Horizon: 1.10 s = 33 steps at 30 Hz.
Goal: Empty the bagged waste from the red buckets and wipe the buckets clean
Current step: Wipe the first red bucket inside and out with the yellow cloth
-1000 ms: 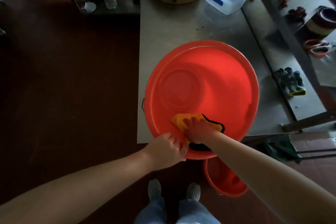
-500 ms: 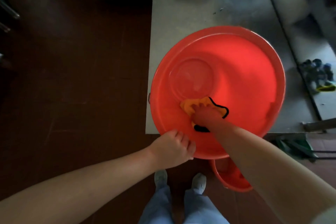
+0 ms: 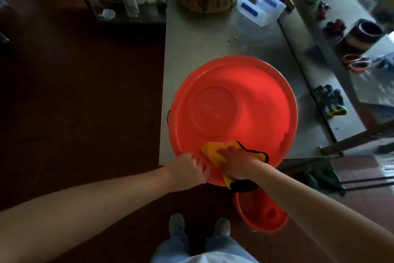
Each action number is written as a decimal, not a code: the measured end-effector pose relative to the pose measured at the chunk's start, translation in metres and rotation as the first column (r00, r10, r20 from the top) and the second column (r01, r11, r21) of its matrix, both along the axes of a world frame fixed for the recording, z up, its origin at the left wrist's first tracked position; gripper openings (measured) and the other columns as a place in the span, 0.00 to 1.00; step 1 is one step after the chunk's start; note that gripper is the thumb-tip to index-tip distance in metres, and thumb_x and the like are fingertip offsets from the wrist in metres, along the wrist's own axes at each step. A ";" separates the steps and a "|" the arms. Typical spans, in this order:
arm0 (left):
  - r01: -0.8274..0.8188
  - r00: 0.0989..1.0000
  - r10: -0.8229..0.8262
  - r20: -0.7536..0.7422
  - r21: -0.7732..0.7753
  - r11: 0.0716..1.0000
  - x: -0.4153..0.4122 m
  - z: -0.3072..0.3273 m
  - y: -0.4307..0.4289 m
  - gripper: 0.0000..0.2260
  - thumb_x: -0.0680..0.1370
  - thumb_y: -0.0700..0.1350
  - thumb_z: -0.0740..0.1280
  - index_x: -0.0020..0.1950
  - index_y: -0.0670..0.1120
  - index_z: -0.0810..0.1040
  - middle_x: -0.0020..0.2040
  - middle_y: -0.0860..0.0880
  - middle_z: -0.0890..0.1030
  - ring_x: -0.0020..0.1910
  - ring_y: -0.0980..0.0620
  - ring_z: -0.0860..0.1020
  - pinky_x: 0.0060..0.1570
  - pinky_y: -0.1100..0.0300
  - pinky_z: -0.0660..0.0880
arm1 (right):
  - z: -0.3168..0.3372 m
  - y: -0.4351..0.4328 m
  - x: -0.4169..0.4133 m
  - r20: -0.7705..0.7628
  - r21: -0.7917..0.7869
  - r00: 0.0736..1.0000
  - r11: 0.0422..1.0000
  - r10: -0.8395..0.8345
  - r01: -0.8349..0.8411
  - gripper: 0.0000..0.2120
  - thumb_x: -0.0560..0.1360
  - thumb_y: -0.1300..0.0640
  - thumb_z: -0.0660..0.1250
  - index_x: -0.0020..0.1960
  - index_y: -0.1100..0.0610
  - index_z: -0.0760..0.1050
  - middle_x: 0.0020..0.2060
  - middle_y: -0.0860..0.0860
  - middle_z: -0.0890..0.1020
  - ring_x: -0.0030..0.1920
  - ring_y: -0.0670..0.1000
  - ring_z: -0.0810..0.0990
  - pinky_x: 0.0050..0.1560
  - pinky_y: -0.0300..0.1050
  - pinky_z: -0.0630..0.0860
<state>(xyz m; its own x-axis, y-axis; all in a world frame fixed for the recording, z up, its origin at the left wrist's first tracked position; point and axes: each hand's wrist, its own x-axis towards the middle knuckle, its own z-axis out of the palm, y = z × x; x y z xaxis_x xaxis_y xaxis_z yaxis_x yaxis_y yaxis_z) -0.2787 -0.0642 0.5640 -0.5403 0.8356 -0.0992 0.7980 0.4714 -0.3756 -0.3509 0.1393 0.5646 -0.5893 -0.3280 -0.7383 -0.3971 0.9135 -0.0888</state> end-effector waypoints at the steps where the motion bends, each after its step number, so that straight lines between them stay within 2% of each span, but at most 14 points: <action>1: 0.002 1.000 -0.003 -0.004 -0.026 1.000 0.000 0.003 0.000 0.15 0.78 0.60 0.66 0.50 0.49 0.81 0.39 0.51 0.83 0.35 0.51 0.81 0.37 0.59 0.78 | 0.004 0.006 0.006 -0.009 -0.007 1.000 1.000 0.018 -0.018 0.29 0.83 0.42 0.53 0.81 0.44 0.51 0.77 0.53 0.61 0.76 0.59 0.63 0.71 0.61 0.66; 4: 0.024 1.000 -0.024 0.008 -0.080 0.996 -0.001 0.011 -0.001 0.12 0.81 0.54 0.62 0.52 0.48 0.80 0.40 0.49 0.83 0.36 0.50 0.81 0.38 0.58 0.78 | 0.013 0.024 0.020 -0.075 -0.045 0.994 0.996 0.076 -0.080 0.34 0.79 0.34 0.56 0.81 0.43 0.52 0.78 0.51 0.62 0.76 0.57 0.64 0.71 0.57 0.68; 7: 0.035 0.999 -0.033 0.020 -0.119 0.992 -0.006 0.019 -0.005 0.13 0.82 0.55 0.60 0.49 0.48 0.79 0.39 0.50 0.83 0.34 0.50 0.81 0.37 0.59 0.76 | 0.020 0.044 0.026 -0.065 -0.061 0.988 0.988 0.137 -0.141 0.46 0.70 0.25 0.62 0.81 0.41 0.51 0.79 0.49 0.60 0.76 0.56 0.63 0.70 0.55 0.68; 10: 0.059 0.998 -0.058 0.015 -0.173 0.983 -0.012 0.027 -0.017 0.15 0.81 0.59 0.61 0.50 0.50 0.80 0.40 0.50 0.83 0.36 0.51 0.82 0.40 0.59 0.78 | 0.019 0.061 0.032 -0.178 0.000 0.950 0.965 0.257 -0.261 0.49 0.68 0.30 0.70 0.81 0.40 0.48 0.78 0.48 0.60 0.76 0.56 0.63 0.71 0.53 0.67; 14: 0.084 0.996 -0.083 0.014 -0.144 0.986 -0.030 0.042 -0.043 0.11 0.81 0.54 0.62 0.48 0.50 0.80 0.38 0.51 0.83 0.37 0.51 0.83 0.44 0.58 0.77 | 0.014 0.068 0.031 -0.409 -0.020 0.852 0.930 0.328 -0.367 0.43 0.73 0.39 0.70 0.81 0.43 0.51 0.77 0.49 0.61 0.77 0.57 0.61 0.75 0.53 0.61; 16: 0.110 0.994 -0.107 0.033 -0.142 0.984 -0.039 0.047 -0.058 0.12 0.81 0.56 0.62 0.51 0.51 0.81 0.42 0.52 0.84 0.41 0.51 0.83 0.50 0.56 0.77 | 0.016 0.060 0.026 -0.448 -0.018 0.821 0.914 0.354 -0.404 0.41 0.73 0.40 0.70 0.80 0.45 0.54 0.75 0.50 0.66 0.74 0.58 0.66 0.73 0.54 0.64; 19: 0.104 0.994 -0.098 0.051 -0.127 0.986 -0.046 0.047 -0.077 0.14 0.82 0.57 0.60 0.56 0.50 0.79 0.49 0.52 0.84 0.48 0.50 0.83 0.56 0.53 0.74 | 0.019 0.039 0.024 -0.442 0.024 0.801 0.899 0.403 -0.438 0.40 0.72 0.44 0.72 0.78 0.48 0.56 0.68 0.53 0.71 0.65 0.59 0.74 0.64 0.54 0.72; 22: 0.028 1.000 -0.029 -0.009 -0.125 0.992 -0.047 0.046 -0.084 0.14 0.83 0.55 0.60 0.58 0.48 0.79 0.52 0.50 0.83 0.52 0.48 0.81 0.62 0.51 0.72 | 0.016 0.023 0.031 -0.439 0.066 0.789 0.891 0.430 -0.449 0.40 0.70 0.48 0.74 0.75 0.54 0.58 0.62 0.56 0.74 0.58 0.60 0.76 0.55 0.54 0.75; 26: -0.160 0.987 0.161 -0.004 -0.132 0.978 -0.037 0.042 -0.085 0.16 0.83 0.50 0.54 0.59 0.45 0.78 0.56 0.45 0.82 0.56 0.42 0.79 0.68 0.43 0.66 | 0.016 0.010 0.031 -0.487 0.077 0.755 0.883 0.439 -0.463 0.37 0.69 0.50 0.73 0.73 0.55 0.61 0.58 0.56 0.75 0.54 0.60 0.77 0.51 0.54 0.76; 31: -0.360 0.922 0.373 0.107 -0.125 0.925 -0.013 0.019 -0.047 0.24 0.80 0.61 0.60 0.66 0.44 0.76 0.60 0.44 0.81 0.59 0.41 0.78 0.67 0.43 0.66 | 0.018 -0.008 0.031 -0.511 0.052 0.750 0.886 0.420 -0.460 0.36 0.67 0.49 0.75 0.70 0.55 0.65 0.54 0.55 0.77 0.49 0.59 0.79 0.45 0.53 0.78; 33: -0.467 0.871 0.471 0.139 -0.066 0.882 -0.010 0.010 -0.032 0.22 0.81 0.59 0.61 0.66 0.43 0.76 0.61 0.44 0.80 0.60 0.42 0.77 0.66 0.45 0.68 | 0.019 -0.011 0.030 -0.517 0.041 0.758 0.896 0.397 -0.442 0.36 0.65 0.49 0.75 0.69 0.55 0.67 0.53 0.54 0.78 0.47 0.59 0.80 0.42 0.51 0.77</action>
